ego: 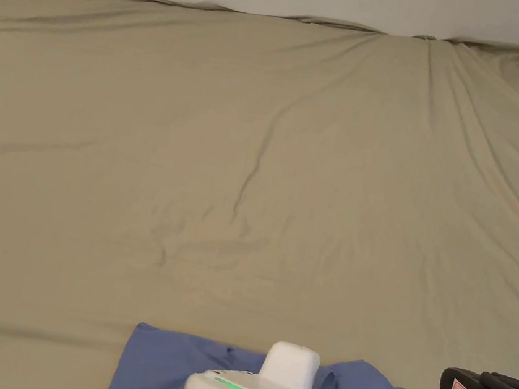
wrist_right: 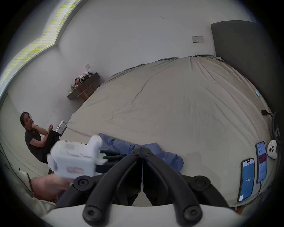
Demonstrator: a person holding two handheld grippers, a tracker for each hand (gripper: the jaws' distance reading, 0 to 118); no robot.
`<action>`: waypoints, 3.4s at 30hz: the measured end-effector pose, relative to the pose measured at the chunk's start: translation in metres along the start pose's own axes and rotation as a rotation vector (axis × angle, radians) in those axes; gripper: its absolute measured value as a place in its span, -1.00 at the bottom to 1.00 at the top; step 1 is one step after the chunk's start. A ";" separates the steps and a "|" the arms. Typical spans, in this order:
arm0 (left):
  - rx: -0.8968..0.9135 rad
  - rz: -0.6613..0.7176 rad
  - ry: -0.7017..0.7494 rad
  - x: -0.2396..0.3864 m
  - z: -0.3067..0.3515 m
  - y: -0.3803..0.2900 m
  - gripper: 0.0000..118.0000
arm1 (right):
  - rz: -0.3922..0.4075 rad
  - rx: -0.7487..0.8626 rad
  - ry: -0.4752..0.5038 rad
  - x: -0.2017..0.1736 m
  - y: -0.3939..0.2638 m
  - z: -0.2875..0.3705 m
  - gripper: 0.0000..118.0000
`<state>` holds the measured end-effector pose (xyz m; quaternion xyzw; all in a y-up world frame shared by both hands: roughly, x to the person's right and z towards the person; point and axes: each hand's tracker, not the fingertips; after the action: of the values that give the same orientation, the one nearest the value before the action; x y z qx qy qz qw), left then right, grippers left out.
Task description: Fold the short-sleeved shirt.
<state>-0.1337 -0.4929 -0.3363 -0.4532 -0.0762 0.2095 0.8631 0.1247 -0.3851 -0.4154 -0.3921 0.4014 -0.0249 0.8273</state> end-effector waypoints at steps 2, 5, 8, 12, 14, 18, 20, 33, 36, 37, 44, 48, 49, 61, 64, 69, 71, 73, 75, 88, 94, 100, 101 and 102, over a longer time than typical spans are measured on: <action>0.030 0.134 -0.212 -0.025 0.041 0.010 -0.90 | 0.008 0.005 0.015 0.000 0.001 0.000 -0.93; 0.124 0.209 -0.296 -0.088 0.097 0.018 -0.56 | 0.006 0.017 0.034 0.001 0.004 0.000 -0.93; 0.047 0.289 -0.325 -0.168 0.126 0.021 1.00 | -0.009 0.026 0.068 0.003 0.005 -0.003 -0.93; 0.014 0.418 -0.283 -0.235 0.132 0.014 1.00 | -0.017 0.032 0.122 0.002 0.004 -0.006 -0.93; -0.008 0.439 -0.234 -0.256 0.120 0.010 1.00 | -0.011 0.037 0.136 0.001 0.005 -0.007 -0.93; -0.145 0.466 -0.227 -0.264 0.074 0.001 1.00 | 0.011 0.024 0.109 -0.005 0.009 -0.011 -0.93; -0.016 0.484 -0.351 -0.255 0.075 0.001 1.00 | 0.017 0.021 0.096 -0.007 0.010 -0.011 -0.93; -0.033 0.491 -0.286 -0.230 0.062 -0.012 -0.57 | 0.089 0.060 -0.137 -0.019 0.016 -0.007 -0.93; 0.026 0.487 -0.291 -0.206 0.089 -0.008 -0.57 | 0.114 0.144 -0.255 -0.026 0.020 0.006 -0.93; 0.051 0.490 -0.283 -0.203 0.098 -0.007 -0.57 | 0.130 0.173 -0.288 -0.029 0.022 0.011 -0.93; 0.079 0.466 -0.104 -0.222 0.155 0.013 -0.59 | 0.165 0.297 -0.402 -0.043 0.036 0.037 -0.93; 0.056 0.339 0.099 -0.208 0.177 0.027 -0.59 | 0.175 0.294 -0.408 -0.045 0.036 0.039 -0.93; 0.045 0.323 0.160 -0.199 0.178 0.031 -0.59 | 0.175 0.290 -0.408 -0.045 0.035 0.038 -0.93; -0.053 0.117 0.251 -0.025 0.034 0.045 -0.59 | 0.150 0.227 -0.384 -0.033 0.028 0.026 -0.93; -0.124 0.067 0.258 -0.010 -0.013 0.034 -0.59 | 0.153 0.213 -0.383 -0.029 0.025 0.027 -0.93; -0.006 -0.029 0.219 -0.010 -0.026 0.008 0.17 | 0.154 0.186 -0.368 -0.025 0.018 0.026 -0.93; -0.044 -0.030 0.100 -0.011 -0.006 0.010 0.65 | 0.145 0.178 -0.358 -0.024 0.013 0.024 -0.93; -0.071 0.051 0.047 -0.018 0.022 0.010 0.70 | 0.140 0.165 -0.350 -0.022 0.011 0.022 -0.93; 0.035 0.123 0.029 -0.031 0.055 0.014 0.70 | 0.130 0.158 -0.337 -0.020 0.008 0.022 -0.93; -0.044 -0.095 0.146 -0.001 -0.026 0.005 -0.79 | 0.084 0.132 -0.313 -0.017 0.006 0.021 -0.93; -0.018 -0.221 0.135 0.060 -0.075 0.000 -0.79 | 0.110 0.113 -0.329 -0.018 0.006 0.025 -0.93; -0.049 -0.180 0.116 0.065 -0.075 0.010 -0.78 | 0.108 0.124 -0.306 -0.018 0.007 0.031 -0.93; -0.043 -0.155 0.089 0.062 -0.064 0.012 -0.78 | 0.101 0.142 -0.269 -0.018 0.007 0.032 -0.93; -0.040 -0.117 0.054 0.059 -0.051 0.014 -0.78 | 0.088 0.158 -0.231 -0.017 0.007 0.034 -0.93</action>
<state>-0.0679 -0.4990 -0.3809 -0.4708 -0.0832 0.1449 0.8663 0.1340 -0.3528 -0.3965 -0.3082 0.3170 0.0250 0.8966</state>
